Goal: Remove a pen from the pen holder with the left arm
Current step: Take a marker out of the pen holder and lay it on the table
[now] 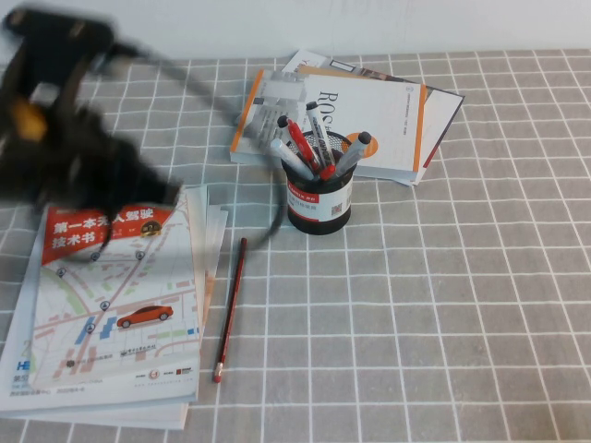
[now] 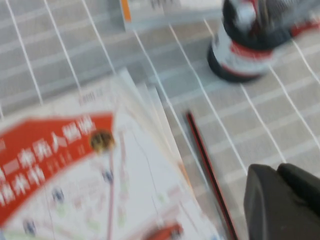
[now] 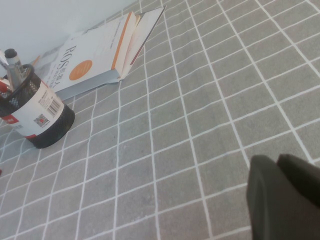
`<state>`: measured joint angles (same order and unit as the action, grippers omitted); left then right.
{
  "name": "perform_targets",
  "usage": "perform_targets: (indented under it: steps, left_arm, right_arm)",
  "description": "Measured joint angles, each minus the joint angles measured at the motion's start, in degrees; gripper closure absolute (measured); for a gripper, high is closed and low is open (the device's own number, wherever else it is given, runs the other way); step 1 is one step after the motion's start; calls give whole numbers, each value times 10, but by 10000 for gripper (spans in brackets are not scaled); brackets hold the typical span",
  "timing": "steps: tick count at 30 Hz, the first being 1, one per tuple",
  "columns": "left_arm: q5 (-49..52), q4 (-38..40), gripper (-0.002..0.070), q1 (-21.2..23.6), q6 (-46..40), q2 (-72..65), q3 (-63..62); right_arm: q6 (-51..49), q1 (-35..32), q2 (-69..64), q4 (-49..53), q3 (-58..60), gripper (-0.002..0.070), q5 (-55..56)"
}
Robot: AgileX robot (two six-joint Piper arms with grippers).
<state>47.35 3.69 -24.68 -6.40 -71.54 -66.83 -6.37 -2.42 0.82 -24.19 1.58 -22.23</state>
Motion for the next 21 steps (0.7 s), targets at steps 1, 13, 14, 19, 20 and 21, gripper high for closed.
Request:
perform_targets:
  steps: [1,13,14,19,20,21]
  left_arm:
    - [-4,4,672,0,0,25,27]
    - [-16,25,675,0,4,350,306]
    - [-6,25,675,0,6,375,318]
    - [63,-3,675,0,17,443,334]
    - [68,-8,675,0,17,452,334]
    - [70,-15,675,0,17,459,334]
  right_arm:
    - [0,0,0,0,0,689,0]
    - [0,0,0,0,0,689,0]
    - [0,0,0,0,0,689,0]
    - [0,0,0,0,0,689,0]
    - [0,0,0,0,0,689,0]
    - [0,0,0,0,0,689,0]
